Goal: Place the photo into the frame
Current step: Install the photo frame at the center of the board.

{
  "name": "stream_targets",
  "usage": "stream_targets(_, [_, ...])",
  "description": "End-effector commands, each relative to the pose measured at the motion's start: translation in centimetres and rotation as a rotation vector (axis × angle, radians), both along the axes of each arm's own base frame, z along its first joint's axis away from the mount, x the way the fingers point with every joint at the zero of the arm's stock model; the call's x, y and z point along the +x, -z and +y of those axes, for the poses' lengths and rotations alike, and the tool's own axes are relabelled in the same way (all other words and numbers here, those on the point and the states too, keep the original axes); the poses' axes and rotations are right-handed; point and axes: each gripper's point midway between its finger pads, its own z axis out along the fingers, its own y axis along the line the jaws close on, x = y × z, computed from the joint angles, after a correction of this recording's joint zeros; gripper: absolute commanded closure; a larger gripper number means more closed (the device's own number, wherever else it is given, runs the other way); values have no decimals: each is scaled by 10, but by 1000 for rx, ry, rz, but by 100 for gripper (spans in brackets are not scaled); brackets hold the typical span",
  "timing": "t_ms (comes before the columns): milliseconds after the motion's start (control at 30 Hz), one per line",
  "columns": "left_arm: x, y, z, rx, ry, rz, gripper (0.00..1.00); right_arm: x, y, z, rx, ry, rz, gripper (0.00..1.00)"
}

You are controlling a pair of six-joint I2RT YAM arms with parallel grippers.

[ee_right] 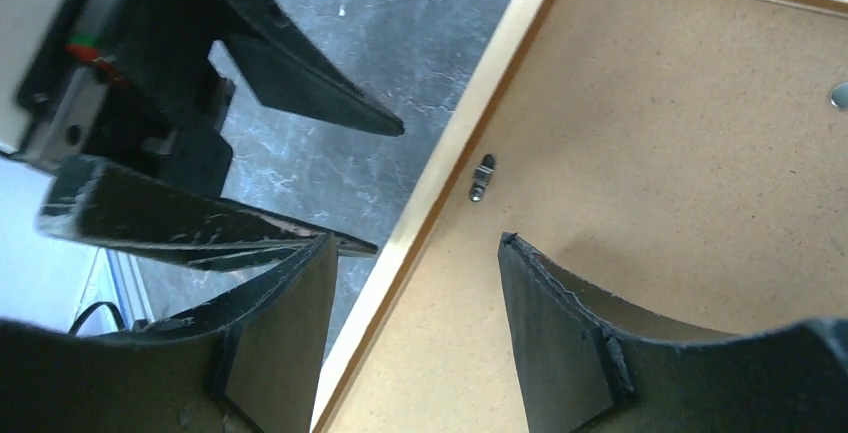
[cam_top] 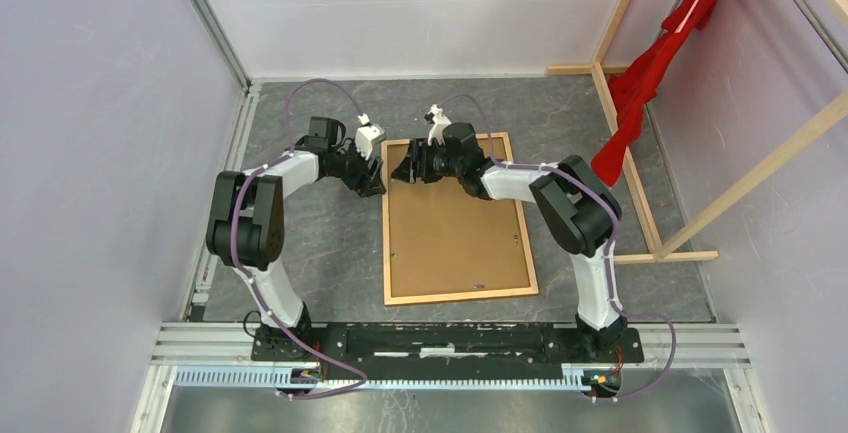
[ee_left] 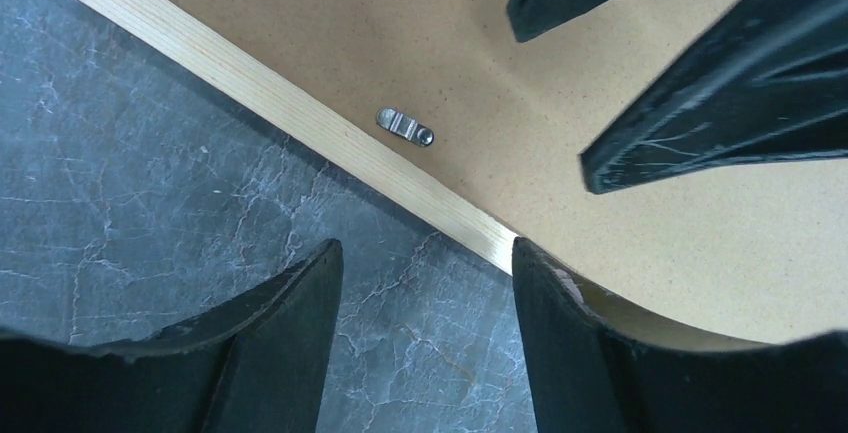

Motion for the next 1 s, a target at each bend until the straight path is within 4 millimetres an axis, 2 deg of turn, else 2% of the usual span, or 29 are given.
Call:
stream_targets(0, [11,-5,-6,-30,-6,-15,33,14,-3,12,19,-33,-34,34])
stream_targets(200, [9,5,-6,-28,-3,3,43,22,9,22,21,-58,-15,39])
stream_targets(367, [8,12,-5,-20,-5,15,44,26,20,27,14,-73,6,42])
stream_targets(600, [7,15,-3,-6,-7,20,45,30,36,30,-2,-83,35,43])
stream_targets(967, [7,17,-1,8,-6,23,47,26,43,35,11,-128,56,48])
